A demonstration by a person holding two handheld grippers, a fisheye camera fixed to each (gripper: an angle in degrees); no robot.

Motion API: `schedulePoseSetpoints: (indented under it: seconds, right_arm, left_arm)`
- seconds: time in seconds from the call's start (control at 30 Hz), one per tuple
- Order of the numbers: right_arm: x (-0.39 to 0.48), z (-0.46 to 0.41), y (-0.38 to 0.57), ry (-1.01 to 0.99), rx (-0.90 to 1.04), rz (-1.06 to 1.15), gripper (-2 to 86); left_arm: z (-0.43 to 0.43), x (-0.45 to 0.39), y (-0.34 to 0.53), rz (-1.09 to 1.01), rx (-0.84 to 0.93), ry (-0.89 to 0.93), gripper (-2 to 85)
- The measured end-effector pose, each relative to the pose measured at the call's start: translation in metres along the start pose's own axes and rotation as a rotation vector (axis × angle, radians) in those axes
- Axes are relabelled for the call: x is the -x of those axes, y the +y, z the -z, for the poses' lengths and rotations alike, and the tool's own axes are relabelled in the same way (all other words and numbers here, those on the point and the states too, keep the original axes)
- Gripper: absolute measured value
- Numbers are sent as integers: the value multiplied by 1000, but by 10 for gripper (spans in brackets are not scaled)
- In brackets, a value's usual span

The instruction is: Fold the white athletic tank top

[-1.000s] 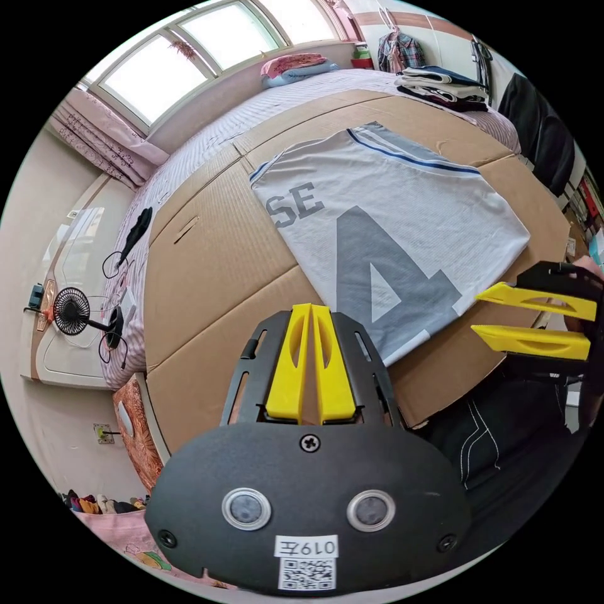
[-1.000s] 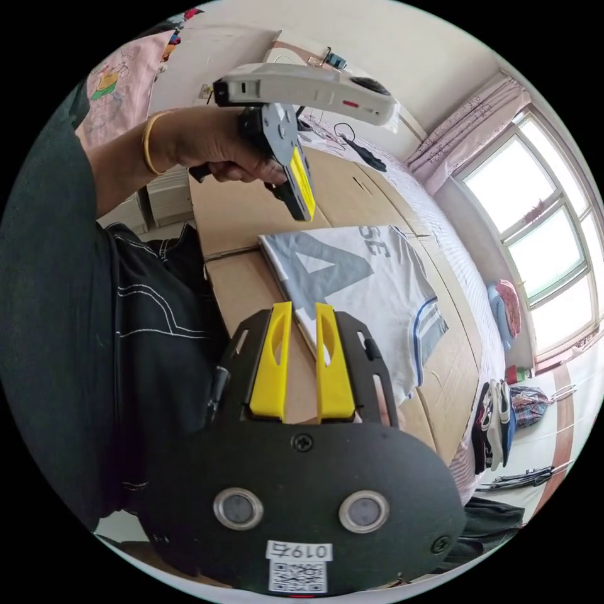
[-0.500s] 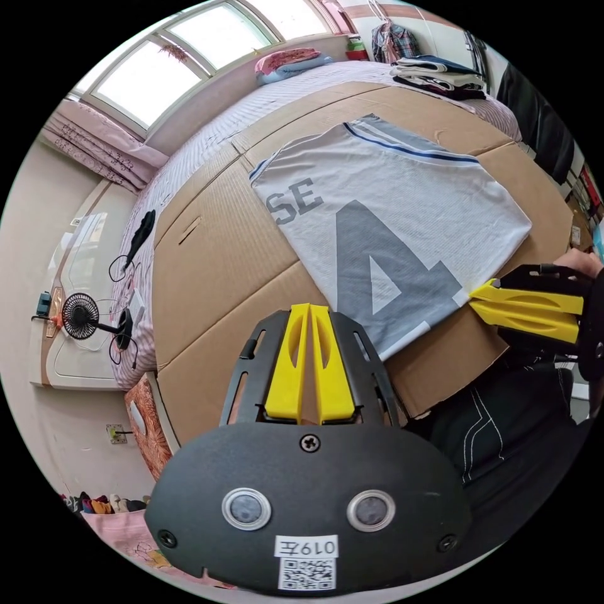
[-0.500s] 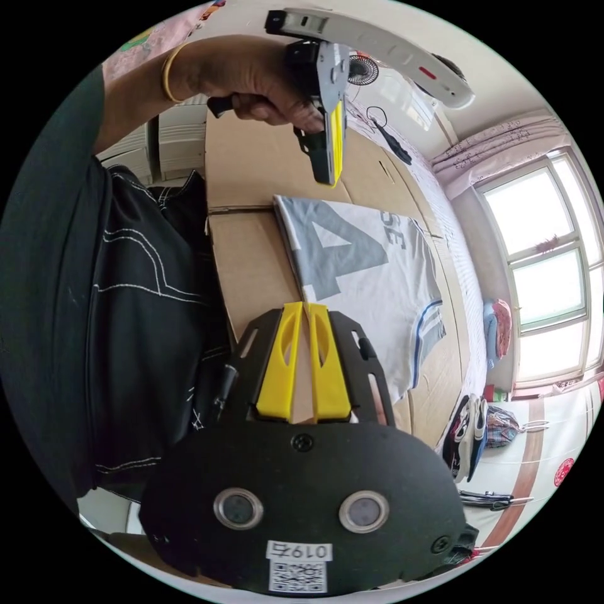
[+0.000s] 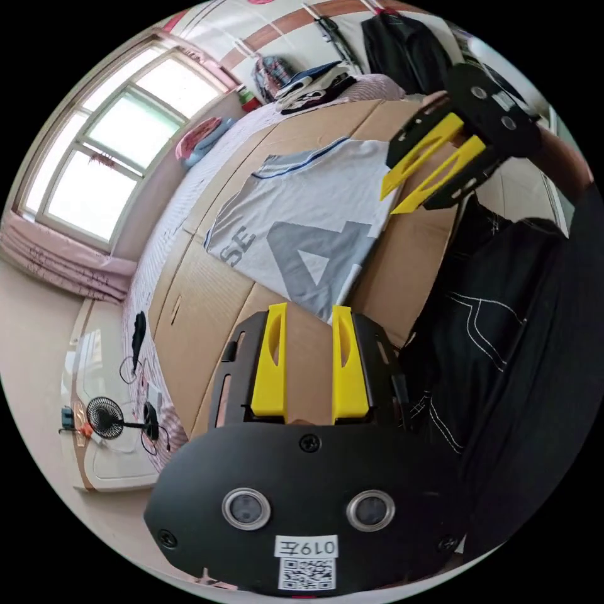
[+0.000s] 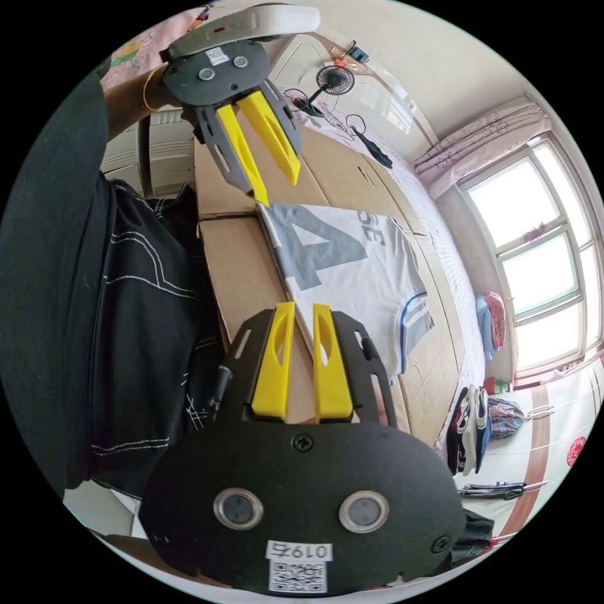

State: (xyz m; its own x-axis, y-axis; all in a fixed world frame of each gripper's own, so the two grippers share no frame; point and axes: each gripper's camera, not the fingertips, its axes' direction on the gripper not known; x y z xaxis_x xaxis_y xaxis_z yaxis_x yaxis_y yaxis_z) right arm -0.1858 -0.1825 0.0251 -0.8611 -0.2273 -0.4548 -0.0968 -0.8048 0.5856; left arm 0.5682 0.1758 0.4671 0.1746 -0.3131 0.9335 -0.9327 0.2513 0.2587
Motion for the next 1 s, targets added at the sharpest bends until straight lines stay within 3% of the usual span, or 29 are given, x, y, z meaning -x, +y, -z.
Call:
schedulePoseSetpoints:
  seconds: [0.17,0.47,0.8,1.0]
  right_arm:
    - [11,-6,1,7,6,35,63]
    - [7,0,25,-18,-5,-4,61]
    - [28,6,30,-68,-89,-11,63]
    - [50,3,20,-38,-149,2,86]
  left_arm:
    - [16,-49,-1,-210,-103,-56,102]
    - [16,-65,-4,-329,-27,-83,47]
    - [22,-75,-1,-352,27,-101,16]
    - [35,-58,10,-276,-1,-16,14]
